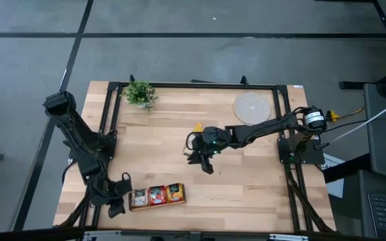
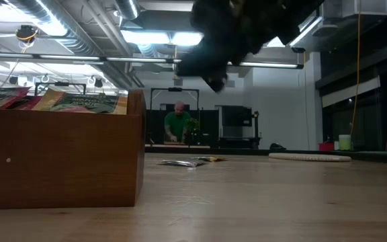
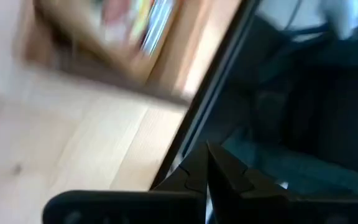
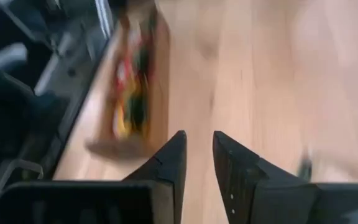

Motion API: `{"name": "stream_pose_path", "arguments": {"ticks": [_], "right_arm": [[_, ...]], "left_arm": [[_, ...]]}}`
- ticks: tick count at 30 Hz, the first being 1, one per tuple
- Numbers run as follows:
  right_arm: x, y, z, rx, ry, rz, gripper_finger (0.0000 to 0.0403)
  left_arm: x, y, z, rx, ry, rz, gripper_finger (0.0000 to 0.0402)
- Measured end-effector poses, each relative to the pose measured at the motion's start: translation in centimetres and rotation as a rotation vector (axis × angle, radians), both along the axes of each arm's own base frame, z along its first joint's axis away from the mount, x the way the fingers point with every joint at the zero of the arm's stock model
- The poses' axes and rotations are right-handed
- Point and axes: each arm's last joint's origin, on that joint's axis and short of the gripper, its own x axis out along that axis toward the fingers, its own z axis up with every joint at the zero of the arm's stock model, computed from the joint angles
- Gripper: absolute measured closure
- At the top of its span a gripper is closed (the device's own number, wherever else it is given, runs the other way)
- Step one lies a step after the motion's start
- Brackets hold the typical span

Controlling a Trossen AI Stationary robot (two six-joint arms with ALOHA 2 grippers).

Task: Pick & Place Tea
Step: Move the wood organizer to the middle right of the table

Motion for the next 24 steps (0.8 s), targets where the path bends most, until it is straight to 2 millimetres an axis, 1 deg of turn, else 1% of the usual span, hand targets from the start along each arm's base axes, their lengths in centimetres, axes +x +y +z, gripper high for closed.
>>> {"name": "stream_pose_path", "arguments": {"ticks": [2, 6, 9, 12, 15, 20, 24], "right_arm": [[-0.5, 0.0, -0.6, 0.0, 0.087, 0.006, 0.0325], [-1.6, -0.3, -1.6, 0.001, 0.25, 0.008, 0.0338], [-2.1, -0.3, -2.0, -0.003, 0.319, 0.006, 0.0347], [-2.5, -0.4, -2.2, -0.006, 0.368, 0.005, 0.0352], [-2.9, -0.4, -2.4, -0.008, 0.41, 0.004, 0.0355], [-3.5, -0.4, -2.8, 0.016, 0.51, -0.029, 0.0356], [-4.1, -0.5, -3.1, 0.017, 0.581, -0.039, 0.0356]], "left_arm": [[0.0, -0.7, -0.7, -0.022, 0.049, -0.012, 0.04], [0.5, -2.0, -1.6, -0.065, 0.006, -0.016, 0.0399], [1.1, -2.4, -2.8, -0.04, 0.017, -0.001, 0.04], [1.6, -2.3, -4.4, 0.023, 0.053, -0.004, 0.0399], [2.2, -2.1, -5.5, 0.096, 0.019, -0.029, 0.04], [3.7, -1.0, -5.9, 0.241, -0.114, -0.027, 0.0398], [4.9, 0.2, -6.0, 0.357, -0.197, -0.078, 0.04]]}}
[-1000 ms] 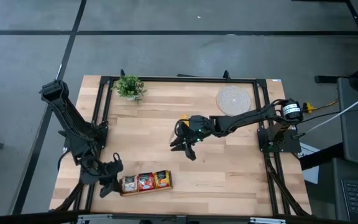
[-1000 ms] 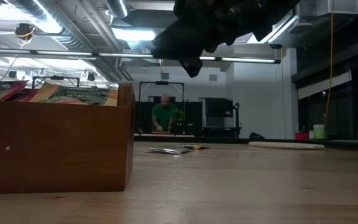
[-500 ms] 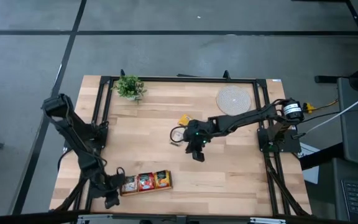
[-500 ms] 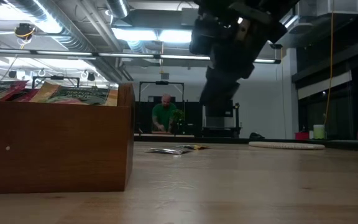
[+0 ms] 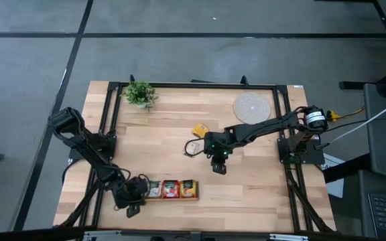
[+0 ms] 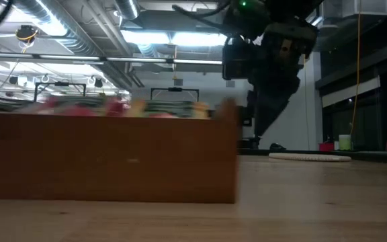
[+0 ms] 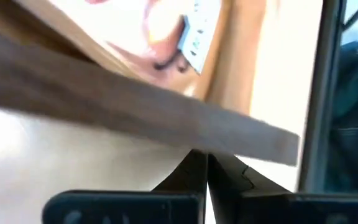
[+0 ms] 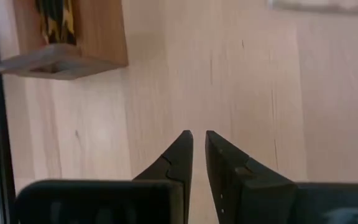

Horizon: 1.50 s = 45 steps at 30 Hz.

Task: Pick & Place Tea
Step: Move the wood organizer to the middle right of the table

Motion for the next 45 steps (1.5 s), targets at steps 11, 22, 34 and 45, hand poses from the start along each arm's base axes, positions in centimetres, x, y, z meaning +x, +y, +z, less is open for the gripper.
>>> {"name": "stream_pose_path", "arguments": {"ticks": [11, 22, 34, 45], "right_arm": [[-2.6, -0.1, 0.3, -0.006, 0.232, -0.029, 0.0356], [-5.6, 5.0, 4.0, 0.057, 0.262, -0.05, 0.0356], [-3.4, 7.2, 5.1, 0.032, -0.061, -0.086, 0.0356], [-1.4, 8.7, 5.8, 0.103, -0.303, -0.006, 0.0356]], "left_arm": [[4.5, 4.6, 0.1, 0.319, -0.183, -0.176, 0.0399], [7.4, 8.9, 0.5, 0.397, -0.253, -0.241, 0.0398], [9.9, 12.6, 1.9, 0.441, -0.424, -0.171, 0.04], [10.4, 14.2, 2.6, 0.455, -0.501, -0.226, 0.0399]]}}
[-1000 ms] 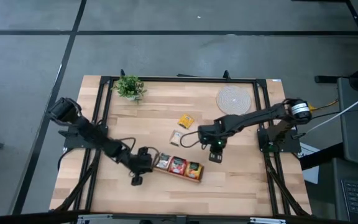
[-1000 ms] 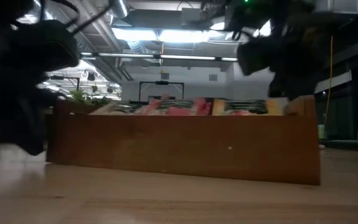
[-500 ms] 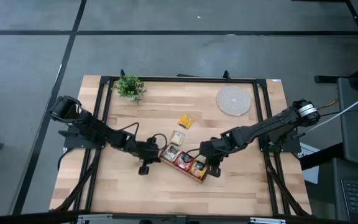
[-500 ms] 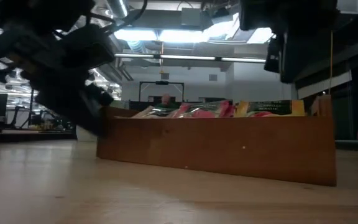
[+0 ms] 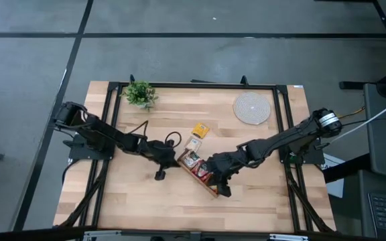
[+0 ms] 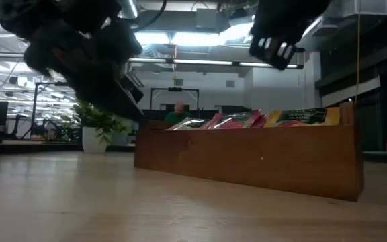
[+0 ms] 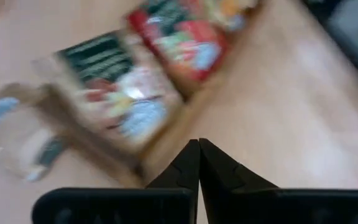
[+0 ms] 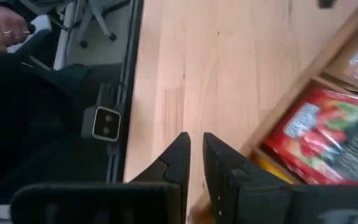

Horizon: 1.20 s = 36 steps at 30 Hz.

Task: Pick & Place Tea
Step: Move the wood organizer to the middle right of the table

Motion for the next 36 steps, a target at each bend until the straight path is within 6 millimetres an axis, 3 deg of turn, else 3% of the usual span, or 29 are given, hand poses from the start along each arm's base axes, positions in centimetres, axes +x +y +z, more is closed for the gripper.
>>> {"name": "stream_pose_path", "arguments": {"ticks": [6, 10, 18, 26, 36], "right_arm": [[2.1, 1.0, -3.8, 0.064, 0.038, 0.071, 0.0356], [2.7, 1.5, -5.8, 0.071, 0.071, 0.086, 0.0356], [4.5, 3.0, -8.1, 0.017, 0.195, 0.134, 0.0356], [4.4, 2.9, -7.3, -0.269, 0.381, 0.046, 0.0356], [1.7, 0.5, -7.5, -0.655, 0.628, -0.301, 0.0356]], "left_arm": [[-1.6, -0.2, 2.6, -0.163, 0.025, -0.168, 0.0398], [-2.9, -0.8, 5.7, -0.22, -0.079, -0.233, 0.0398], [-5.5, -1.0, 10.6, -0.2, -0.336, -0.159, 0.0397], [-6.5, -1.3, 11.7, -0.175, -0.404, -0.085, 0.0398], [-6.6, -1.5, 11.5, -0.168, -0.376, -0.07, 0.0397]]}}
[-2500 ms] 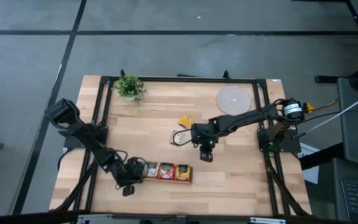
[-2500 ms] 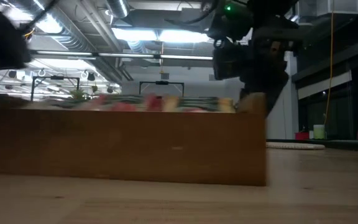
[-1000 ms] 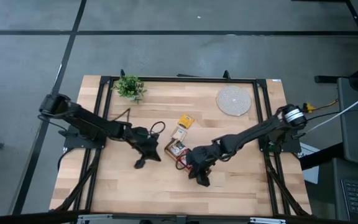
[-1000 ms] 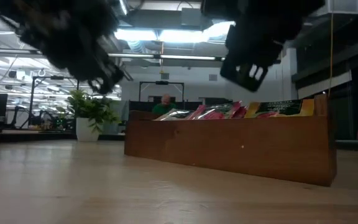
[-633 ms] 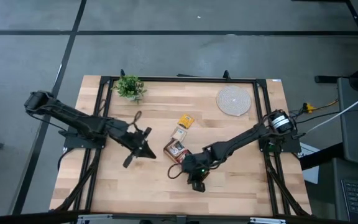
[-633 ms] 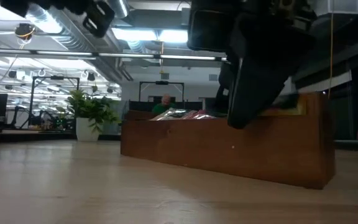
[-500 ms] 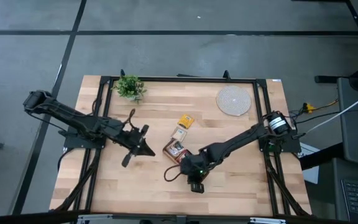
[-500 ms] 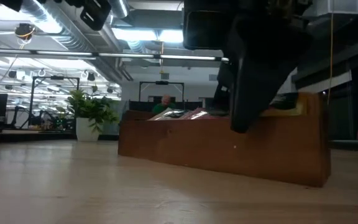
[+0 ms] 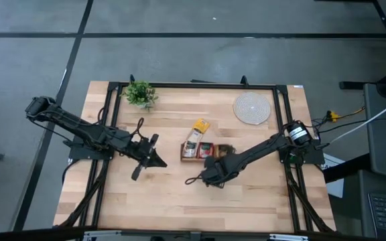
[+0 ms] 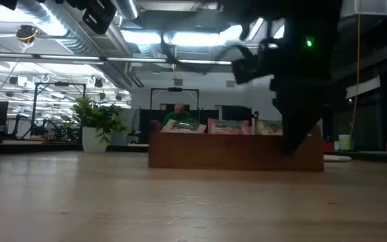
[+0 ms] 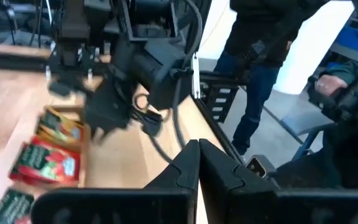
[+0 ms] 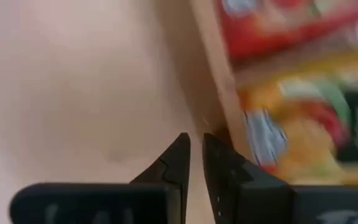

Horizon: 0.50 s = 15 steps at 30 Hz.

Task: Pick & Place Tea
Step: Move the wood organizer to the middle right of the table

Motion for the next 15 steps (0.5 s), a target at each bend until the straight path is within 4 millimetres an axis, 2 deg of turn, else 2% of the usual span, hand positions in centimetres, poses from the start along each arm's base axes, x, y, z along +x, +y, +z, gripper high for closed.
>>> {"name": "stream_pose_path", "arguments": {"ticks": [3, 6, 9, 11, 15], "right_arm": [[-0.5, -0.1, 0.0, -0.056, 0.012, -0.036, 0.0356], [-0.2, 0.9, 1.4, -0.025, -0.068, -0.015, 0.0356], [-0.1, 1.8, 3.4, -0.006, -0.146, 0.007, 0.0356], [-0.4, 1.9, 5.0, -0.023, -0.191, 0.015, 0.0356], [-2.3, 1.3, 8.5, -0.091, -0.259, -0.006, 0.0356]], "left_arm": [[-0.1, 0.1, -0.5, -0.018, 0.062, 0.035, 0.0399], [-0.1, 0.4, -1.7, -0.051, 0.191, 0.141, 0.04], [0.4, 0.4, -3.6, -0.067, 0.331, 0.254, 0.0399], [1.2, 0.2, -4.9, -0.064, 0.385, 0.269, 0.04], [3.6, 0.1, -7.8, -0.05, 0.431, 0.304, 0.0399]]}}
